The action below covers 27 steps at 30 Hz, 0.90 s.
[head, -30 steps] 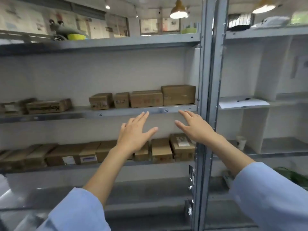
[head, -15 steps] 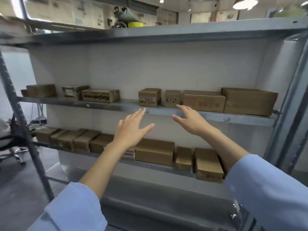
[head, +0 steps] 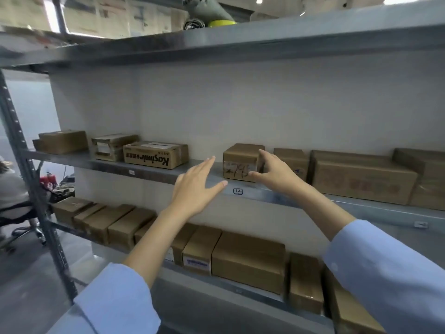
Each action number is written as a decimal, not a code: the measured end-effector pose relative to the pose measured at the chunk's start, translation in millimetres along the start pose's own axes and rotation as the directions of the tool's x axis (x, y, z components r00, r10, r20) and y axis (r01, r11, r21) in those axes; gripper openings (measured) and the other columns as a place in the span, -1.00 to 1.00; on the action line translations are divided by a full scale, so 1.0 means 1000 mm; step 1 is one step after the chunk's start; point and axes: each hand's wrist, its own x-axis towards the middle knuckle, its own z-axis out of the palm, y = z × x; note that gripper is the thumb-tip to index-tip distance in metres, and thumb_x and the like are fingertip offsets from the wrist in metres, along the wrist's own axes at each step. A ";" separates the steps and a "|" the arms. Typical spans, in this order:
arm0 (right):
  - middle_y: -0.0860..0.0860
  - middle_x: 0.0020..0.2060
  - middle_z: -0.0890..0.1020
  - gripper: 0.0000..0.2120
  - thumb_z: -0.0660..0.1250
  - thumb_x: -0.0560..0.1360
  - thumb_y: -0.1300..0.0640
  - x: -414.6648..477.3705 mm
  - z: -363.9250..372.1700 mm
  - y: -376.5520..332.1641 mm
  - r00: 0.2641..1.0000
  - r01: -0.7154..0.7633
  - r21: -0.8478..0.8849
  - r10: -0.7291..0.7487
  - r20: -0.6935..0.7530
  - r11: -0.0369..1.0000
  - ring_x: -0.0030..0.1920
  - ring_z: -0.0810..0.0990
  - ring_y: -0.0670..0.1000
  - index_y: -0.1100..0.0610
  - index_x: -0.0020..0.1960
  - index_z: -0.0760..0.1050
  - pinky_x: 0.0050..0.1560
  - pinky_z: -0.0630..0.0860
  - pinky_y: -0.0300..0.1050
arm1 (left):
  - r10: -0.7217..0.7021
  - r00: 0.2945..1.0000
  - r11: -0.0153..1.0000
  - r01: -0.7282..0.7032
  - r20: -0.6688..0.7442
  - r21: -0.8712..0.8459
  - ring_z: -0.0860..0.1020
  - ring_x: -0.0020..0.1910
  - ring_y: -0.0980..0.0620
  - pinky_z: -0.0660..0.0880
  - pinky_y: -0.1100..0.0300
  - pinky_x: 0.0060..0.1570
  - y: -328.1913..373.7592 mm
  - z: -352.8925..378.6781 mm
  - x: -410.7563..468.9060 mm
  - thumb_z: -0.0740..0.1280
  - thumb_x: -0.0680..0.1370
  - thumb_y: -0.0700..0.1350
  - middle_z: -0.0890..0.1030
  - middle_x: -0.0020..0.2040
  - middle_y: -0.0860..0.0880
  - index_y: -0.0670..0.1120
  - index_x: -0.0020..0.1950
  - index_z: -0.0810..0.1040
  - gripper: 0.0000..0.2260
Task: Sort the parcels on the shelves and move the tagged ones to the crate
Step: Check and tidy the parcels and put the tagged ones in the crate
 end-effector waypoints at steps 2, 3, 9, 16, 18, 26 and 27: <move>0.12 0.48 0.29 -0.26 0.36 0.55 0.00 0.016 0.009 0.006 1.000 -0.013 0.015 0.013 -0.015 1.000 0.48 0.26 0.08 0.15 0.58 0.06 0.43 0.23 -0.06 | 0.004 1.000 1.000 -0.004 0.008 -0.018 0.16 0.53 0.08 0.14 -0.02 0.45 -0.012 0.012 0.016 0.21 0.56 0.27 0.20 0.57 0.09 0.08 0.59 0.10 -0.34; 0.13 0.48 0.29 -0.23 0.36 0.54 0.01 0.022 0.013 0.009 0.999 -0.017 0.017 0.017 -0.027 1.000 0.48 0.24 0.08 0.15 0.59 0.03 0.45 0.22 -0.05 | 0.002 1.000 0.999 -0.001 0.015 -0.033 0.17 0.53 0.08 0.14 -0.01 0.44 -0.018 0.018 0.025 0.22 0.56 0.27 0.21 0.56 0.09 0.09 0.59 0.11 -0.34; 0.15 0.51 0.27 -0.17 0.41 0.52 0.04 0.050 0.028 0.020 0.986 -0.048 0.042 0.054 -0.156 0.998 0.50 0.23 0.10 0.17 0.59 0.00 0.42 0.20 -0.12 | -0.003 0.994 0.982 0.024 0.112 -0.187 0.19 0.53 0.03 0.14 0.00 0.43 -0.043 0.050 0.081 0.27 0.52 0.30 0.23 0.56 0.06 0.12 0.58 0.11 -0.30; 0.08 0.48 0.35 -0.16 0.44 0.48 -0.05 0.073 0.040 0.026 0.963 -0.163 0.079 0.176 -0.205 0.984 0.46 0.32 0.07 0.13 0.58 0.05 0.24 0.27 -0.23 | 0.083 0.970 0.893 0.030 0.230 -0.449 0.28 0.49 0.03 0.22 -0.02 0.46 -0.063 0.075 0.144 0.43 0.45 0.21 0.30 0.52 0.08 0.12 0.56 0.19 -0.26; 0.06 0.42 0.43 -0.17 0.46 0.46 -0.07 0.074 0.043 0.028 0.951 -0.185 0.097 0.203 -0.234 0.978 0.42 0.39 0.06 0.09 0.57 0.10 0.18 0.29 -0.25 | 0.122 0.963 0.853 0.023 0.240 -0.522 0.31 0.47 0.08 0.24 0.09 0.44 -0.068 0.083 0.156 0.47 0.43 0.16 0.33 0.50 0.10 0.12 0.54 0.22 -0.25; -0.02 0.44 0.41 -0.18 0.47 0.44 -0.13 0.077 0.052 0.031 0.936 -0.247 0.092 0.262 -0.235 0.965 0.44 0.35 -0.01 -0.01 0.56 0.13 0.21 0.26 -0.29 | 0.212 0.953 0.781 -0.034 0.215 -0.623 0.36 0.22 0.24 0.25 0.35 0.17 -0.075 0.105 0.176 0.53 0.41 0.04 0.46 0.32 0.12 0.04 0.52 0.28 -0.25; -0.04 0.44 0.41 -0.18 0.47 0.44 -0.12 0.078 0.054 0.031 0.937 -0.245 0.091 0.260 -0.232 0.965 0.43 0.36 -0.02 -0.01 0.56 0.13 0.17 0.25 -0.34 | 0.211 0.954 0.772 -0.029 0.214 -0.635 0.36 0.22 0.24 0.26 0.34 0.18 -0.076 0.106 0.176 0.53 0.41 0.03 0.45 0.28 0.15 0.04 0.52 0.27 -0.25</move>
